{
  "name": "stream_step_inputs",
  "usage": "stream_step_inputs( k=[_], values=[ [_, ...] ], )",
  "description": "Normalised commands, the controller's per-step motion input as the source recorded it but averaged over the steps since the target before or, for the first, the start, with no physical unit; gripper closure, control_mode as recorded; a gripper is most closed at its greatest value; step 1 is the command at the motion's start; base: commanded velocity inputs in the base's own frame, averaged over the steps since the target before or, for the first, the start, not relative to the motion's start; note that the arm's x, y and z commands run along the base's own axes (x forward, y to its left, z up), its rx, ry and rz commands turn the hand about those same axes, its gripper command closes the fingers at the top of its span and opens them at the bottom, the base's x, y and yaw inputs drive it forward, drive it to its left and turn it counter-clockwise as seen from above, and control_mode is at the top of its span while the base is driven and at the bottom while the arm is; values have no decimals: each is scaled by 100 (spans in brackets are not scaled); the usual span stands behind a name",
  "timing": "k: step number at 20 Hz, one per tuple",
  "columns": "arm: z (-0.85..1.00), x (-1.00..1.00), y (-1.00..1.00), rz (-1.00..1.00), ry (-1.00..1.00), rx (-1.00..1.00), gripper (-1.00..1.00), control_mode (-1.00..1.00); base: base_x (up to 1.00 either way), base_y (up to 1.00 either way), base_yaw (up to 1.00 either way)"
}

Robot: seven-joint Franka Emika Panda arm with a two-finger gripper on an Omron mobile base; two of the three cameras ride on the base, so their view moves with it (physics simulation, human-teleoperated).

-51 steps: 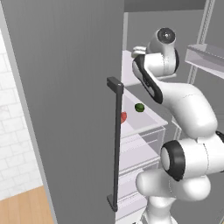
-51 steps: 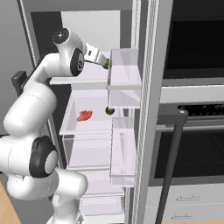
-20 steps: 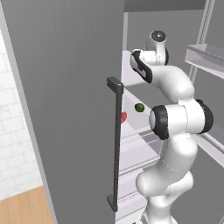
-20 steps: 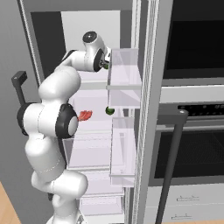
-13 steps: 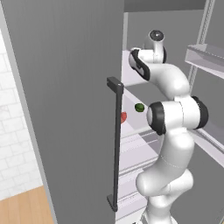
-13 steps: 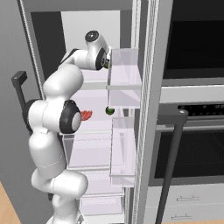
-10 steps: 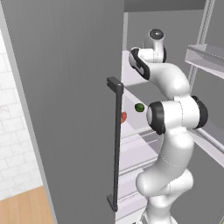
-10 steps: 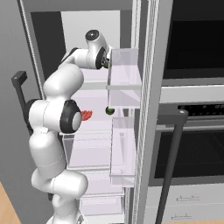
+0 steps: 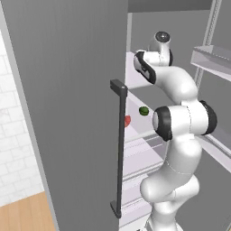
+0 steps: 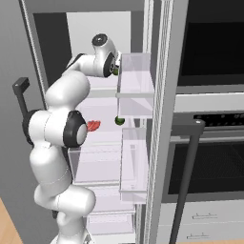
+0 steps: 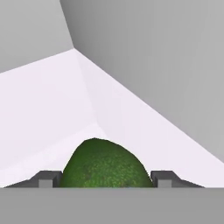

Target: Place one avocado and one steak in each tupperware on the nearby counter, to pack two identical lunches.

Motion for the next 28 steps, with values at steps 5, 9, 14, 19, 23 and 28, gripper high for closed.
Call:
stream_step_inputs(
  k=[5,9,14,19,23,28],
  values=[
    [-17,-46,3,2,-24,-1,100,-100,0,0,0],
    [11,-60,13,4,-9,-1,100,-100,0,0,0],
    [37,-94,20,5,-6,0,100,-100,0,0,0],
    [35,-100,18,1,0,0,100,-100,0,0,0],
    [23,-100,23,0,0,-4,100,-100,0,0,0],
    [0,-100,8,0,0,-4,100,-100,0,0,0]
  ],
)
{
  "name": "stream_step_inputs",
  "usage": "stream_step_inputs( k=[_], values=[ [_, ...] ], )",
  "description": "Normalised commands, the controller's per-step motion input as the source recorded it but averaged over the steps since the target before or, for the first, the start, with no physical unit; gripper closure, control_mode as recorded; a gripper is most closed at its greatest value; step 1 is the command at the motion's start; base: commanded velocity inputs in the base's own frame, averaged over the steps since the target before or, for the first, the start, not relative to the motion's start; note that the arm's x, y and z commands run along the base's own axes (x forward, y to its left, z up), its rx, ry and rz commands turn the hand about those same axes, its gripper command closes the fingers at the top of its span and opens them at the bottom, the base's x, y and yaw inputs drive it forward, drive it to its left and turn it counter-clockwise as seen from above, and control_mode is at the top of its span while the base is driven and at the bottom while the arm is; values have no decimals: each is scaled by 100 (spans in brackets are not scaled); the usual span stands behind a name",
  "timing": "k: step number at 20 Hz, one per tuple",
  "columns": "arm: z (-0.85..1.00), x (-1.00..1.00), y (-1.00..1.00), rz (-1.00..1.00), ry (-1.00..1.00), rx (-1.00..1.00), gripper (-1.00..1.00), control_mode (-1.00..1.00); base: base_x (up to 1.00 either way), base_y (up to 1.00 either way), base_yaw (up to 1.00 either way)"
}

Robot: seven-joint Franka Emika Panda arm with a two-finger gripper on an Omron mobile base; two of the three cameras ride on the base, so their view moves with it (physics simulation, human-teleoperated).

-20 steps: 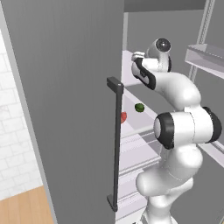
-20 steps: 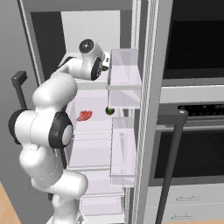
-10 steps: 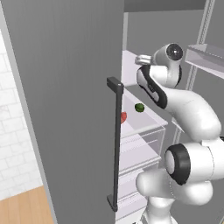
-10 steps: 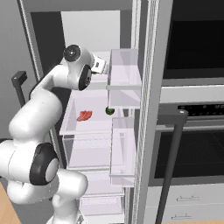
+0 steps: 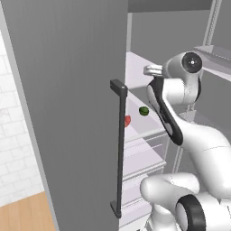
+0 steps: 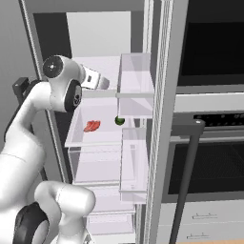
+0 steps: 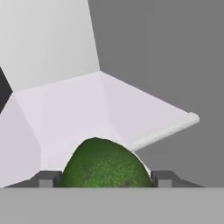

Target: Place one avocado and one steak in each tupperware on the nearby counter, to pack two identical lunches.

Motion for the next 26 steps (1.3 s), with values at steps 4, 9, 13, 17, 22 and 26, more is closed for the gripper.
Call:
stream_step_inputs(
  k=[4,9,13,17,22,26],
  values=[
    [0,-100,0,0,12,-3,100,-100,0,0,0],
    [-15,-100,3,0,27,-1,100,-100,0,0,0],
    [-31,-100,7,1,24,0,100,-100,0,0,0],
    [-35,-100,9,4,30,0,100,-100,0,0,0],
    [-60,-86,7,5,33,-2,100,-100,0,0,0],
    [-61,-12,4,8,17,-4,100,-100,0,0,0]
  ],
)
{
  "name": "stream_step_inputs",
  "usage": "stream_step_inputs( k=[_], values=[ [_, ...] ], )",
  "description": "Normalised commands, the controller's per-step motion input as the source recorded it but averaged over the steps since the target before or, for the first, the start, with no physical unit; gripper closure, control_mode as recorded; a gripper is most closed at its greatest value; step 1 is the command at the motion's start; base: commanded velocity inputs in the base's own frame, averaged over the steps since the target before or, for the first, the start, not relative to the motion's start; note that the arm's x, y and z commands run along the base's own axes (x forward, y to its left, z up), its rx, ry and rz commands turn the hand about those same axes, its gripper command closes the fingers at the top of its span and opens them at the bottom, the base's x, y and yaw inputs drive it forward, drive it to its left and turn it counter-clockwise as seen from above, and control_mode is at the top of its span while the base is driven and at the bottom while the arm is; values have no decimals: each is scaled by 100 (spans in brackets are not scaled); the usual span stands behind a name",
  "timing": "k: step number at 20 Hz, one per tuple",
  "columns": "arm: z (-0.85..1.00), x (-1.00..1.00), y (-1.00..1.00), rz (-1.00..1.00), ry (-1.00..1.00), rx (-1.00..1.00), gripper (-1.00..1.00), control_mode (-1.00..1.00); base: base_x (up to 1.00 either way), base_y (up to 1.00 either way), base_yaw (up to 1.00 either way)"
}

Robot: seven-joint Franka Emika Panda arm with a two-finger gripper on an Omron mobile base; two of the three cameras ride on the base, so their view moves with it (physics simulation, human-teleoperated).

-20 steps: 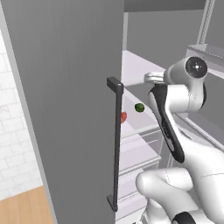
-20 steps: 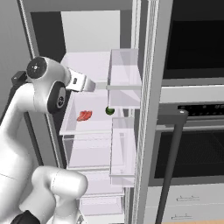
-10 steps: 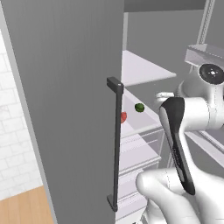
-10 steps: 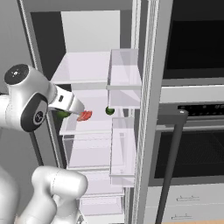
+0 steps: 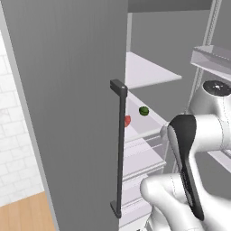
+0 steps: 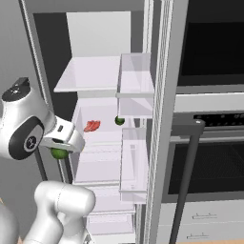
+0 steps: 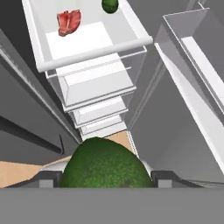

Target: Place one avocado and one steak in each tupperware on the nearby counter, to pack two identical lunches.

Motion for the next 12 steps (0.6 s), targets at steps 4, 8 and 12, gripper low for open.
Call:
stream_step_inputs(
  k=[4,8,12],
  values=[
    [-67,0,11,4,10,-6,100,-100,0,0,0],
    [-12,0,1,0,2,-1,100,-100,0,0,0],
    [0,0,0,0,0,0,100,-100,0,0,0]
  ],
)
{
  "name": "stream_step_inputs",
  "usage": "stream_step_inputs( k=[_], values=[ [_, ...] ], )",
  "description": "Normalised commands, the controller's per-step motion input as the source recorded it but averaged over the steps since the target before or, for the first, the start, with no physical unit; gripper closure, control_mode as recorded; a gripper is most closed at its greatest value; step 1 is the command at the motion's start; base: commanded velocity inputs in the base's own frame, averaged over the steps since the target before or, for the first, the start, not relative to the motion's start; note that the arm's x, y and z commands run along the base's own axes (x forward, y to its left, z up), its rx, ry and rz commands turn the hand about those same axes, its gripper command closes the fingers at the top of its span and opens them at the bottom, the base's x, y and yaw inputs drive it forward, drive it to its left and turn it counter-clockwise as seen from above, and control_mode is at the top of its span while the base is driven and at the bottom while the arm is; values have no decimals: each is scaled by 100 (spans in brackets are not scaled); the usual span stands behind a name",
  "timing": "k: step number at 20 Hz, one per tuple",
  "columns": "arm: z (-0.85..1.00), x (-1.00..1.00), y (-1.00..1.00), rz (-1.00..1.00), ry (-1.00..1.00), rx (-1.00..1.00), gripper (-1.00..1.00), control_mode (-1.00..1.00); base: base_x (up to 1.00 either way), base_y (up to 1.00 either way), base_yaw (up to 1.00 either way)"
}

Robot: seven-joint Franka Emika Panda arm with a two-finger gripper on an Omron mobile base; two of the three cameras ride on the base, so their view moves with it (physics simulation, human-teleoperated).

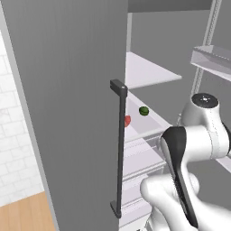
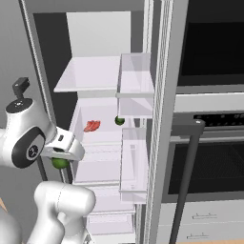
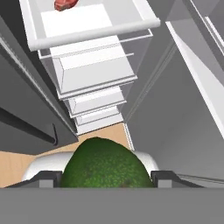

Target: Place one avocado and one steak in each tupperware on the nearby counter, to pack two identical lunches.

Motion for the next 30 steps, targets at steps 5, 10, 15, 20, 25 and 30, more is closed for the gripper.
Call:
stream_step_inputs(
  k=[5,10,15,20,25,30],
  values=[
    [-4,-32,-2,-1,0,0,100,100,-20,-4,-2],
    [0,0,0,0,0,0,100,100,-100,-26,-16],
    [0,0,0,0,0,0,100,100,-99,-55,-39],
    [0,0,0,0,0,0,100,100,-34,-96,-51],
    [0,0,0,0,0,0,100,100,12,-100,-53],
    [0,0,0,0,0,0,100,100,78,-96,-40]
  ],
)
